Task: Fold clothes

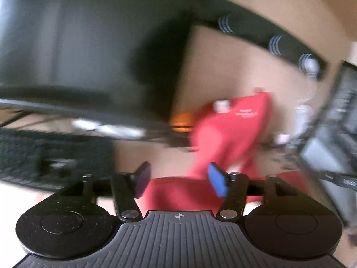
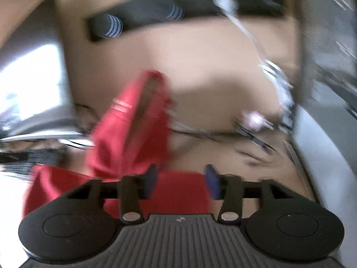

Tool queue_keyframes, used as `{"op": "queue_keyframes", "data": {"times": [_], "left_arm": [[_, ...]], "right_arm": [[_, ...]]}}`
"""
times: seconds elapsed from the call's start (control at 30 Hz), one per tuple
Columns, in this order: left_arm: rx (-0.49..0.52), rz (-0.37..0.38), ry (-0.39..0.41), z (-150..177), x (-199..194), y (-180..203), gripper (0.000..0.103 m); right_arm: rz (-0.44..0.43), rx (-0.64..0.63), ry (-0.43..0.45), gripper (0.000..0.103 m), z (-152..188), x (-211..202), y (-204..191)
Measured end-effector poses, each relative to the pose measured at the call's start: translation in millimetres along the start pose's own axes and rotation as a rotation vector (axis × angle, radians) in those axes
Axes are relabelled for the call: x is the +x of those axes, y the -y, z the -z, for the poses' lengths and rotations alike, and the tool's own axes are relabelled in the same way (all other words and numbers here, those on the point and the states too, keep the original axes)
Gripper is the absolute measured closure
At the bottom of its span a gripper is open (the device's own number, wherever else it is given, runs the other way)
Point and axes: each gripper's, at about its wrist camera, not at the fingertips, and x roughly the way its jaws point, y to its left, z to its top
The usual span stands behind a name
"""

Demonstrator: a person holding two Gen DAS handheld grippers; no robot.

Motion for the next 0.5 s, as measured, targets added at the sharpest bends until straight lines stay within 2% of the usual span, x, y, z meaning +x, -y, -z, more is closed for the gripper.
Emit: {"op": "queue_keyframes", "data": {"times": [0.07,0.1,0.2,0.27,0.33,0.37,0.43,0.5], "left_arm": [[0.037,0.085,-0.039,7,16,19,0.028],[0.064,0.098,-0.063,13,26,27,0.027],[0.102,0.071,-0.154,32,62,36,0.027],[0.057,0.056,-0.19,38,78,28,0.026],[0.014,0.066,-0.206,41,86,18,0.026],[-0.008,0.071,-0.213,42,90,13,0.026],[0.013,0.083,-0.216,44,95,14,0.024],[0.037,0.093,-0.218,46,99,16,0.016]], "right_arm": [[-0.079,-0.039,0.0,0.035,2,10,-20],[-0.1,-0.054,-0.017,0.033,6,19,-26],[-0.129,-0.086,-0.09,0.024,28,51,-35],[-0.098,-0.101,-0.143,0.023,45,70,-30],[-0.11,-0.129,-0.134,0.022,56,74,-29],[-0.119,-0.147,-0.12,0.018,61,75,-30],[-0.122,-0.182,-0.107,0.014,65,76,-33],[-0.115,-0.203,-0.103,0.013,67,77,-37]]}}
